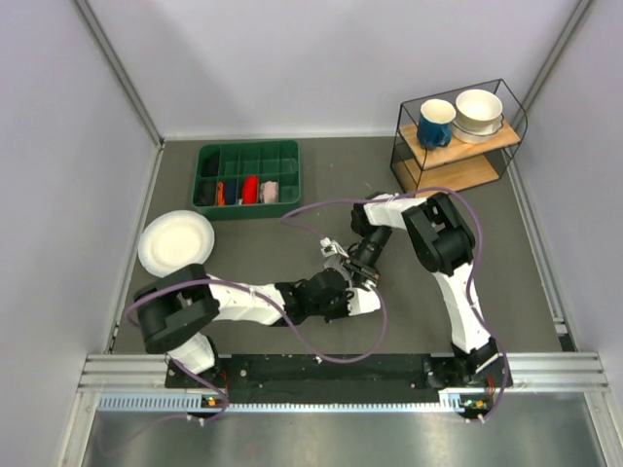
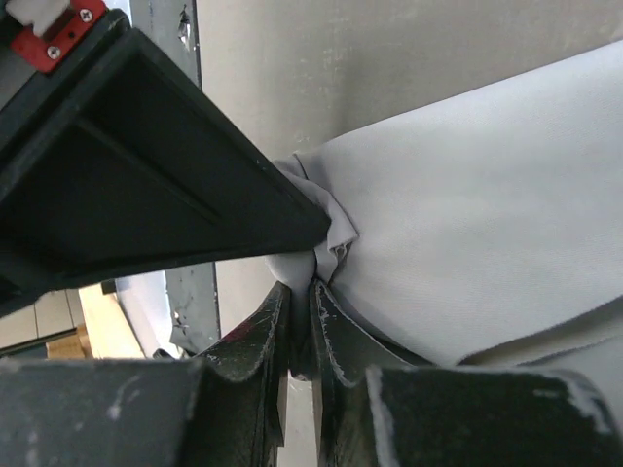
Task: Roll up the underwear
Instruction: Roll the underwear to the center of the board.
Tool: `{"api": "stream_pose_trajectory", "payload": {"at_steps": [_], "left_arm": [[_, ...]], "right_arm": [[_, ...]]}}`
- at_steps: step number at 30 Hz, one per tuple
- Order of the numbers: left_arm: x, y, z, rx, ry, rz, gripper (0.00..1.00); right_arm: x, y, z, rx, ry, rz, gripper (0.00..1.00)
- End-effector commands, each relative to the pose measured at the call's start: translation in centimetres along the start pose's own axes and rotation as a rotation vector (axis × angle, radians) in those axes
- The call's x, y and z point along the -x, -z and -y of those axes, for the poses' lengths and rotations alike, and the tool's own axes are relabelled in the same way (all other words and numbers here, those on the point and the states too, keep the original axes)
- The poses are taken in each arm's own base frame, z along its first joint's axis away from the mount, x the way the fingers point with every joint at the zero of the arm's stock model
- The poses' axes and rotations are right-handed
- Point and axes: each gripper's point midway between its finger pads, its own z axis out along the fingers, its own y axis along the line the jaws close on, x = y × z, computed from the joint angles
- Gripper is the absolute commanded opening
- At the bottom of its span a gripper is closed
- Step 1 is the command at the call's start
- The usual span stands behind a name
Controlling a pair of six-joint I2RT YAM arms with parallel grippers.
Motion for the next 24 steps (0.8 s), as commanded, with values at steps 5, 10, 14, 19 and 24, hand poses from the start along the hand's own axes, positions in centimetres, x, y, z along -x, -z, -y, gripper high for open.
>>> {"api": "stream_pose_trajectory", "payload": {"at_steps": [5, 10, 14, 19, 24], "left_arm": [[-0.5, -0.6, -0.2, -0.022, 0.078, -0.058, 0.0], [-0.9, 0.3, -0.5, -0.134, 0.26, 0.005, 0.0], [-1.7, 0.7, -1.3, -0.233, 0.429, 0.043, 0.0], [-2.2, 0.6, -1.2, -0.319, 0.579, 0.04, 0.0], [-3.2, 0.4, -2.6, -0.405, 0.798, 0.041, 0.0]], "right_arm": [[0.0, 1.8, -1.0, -0.016, -0.013, 0.015, 0.3], [1.6, 6.3, -1.5, -0.146, 0.058, 0.135, 0.4], [2.4, 10.6, -1.9, -0.331, 0.117, 0.225, 0.4], [2.5, 13.3, -2.3, -0.466, 0.207, 0.34, 0.39], [2.4, 11.3, -5.2, -0.508, 0.579, 0.328, 0.39]]}}
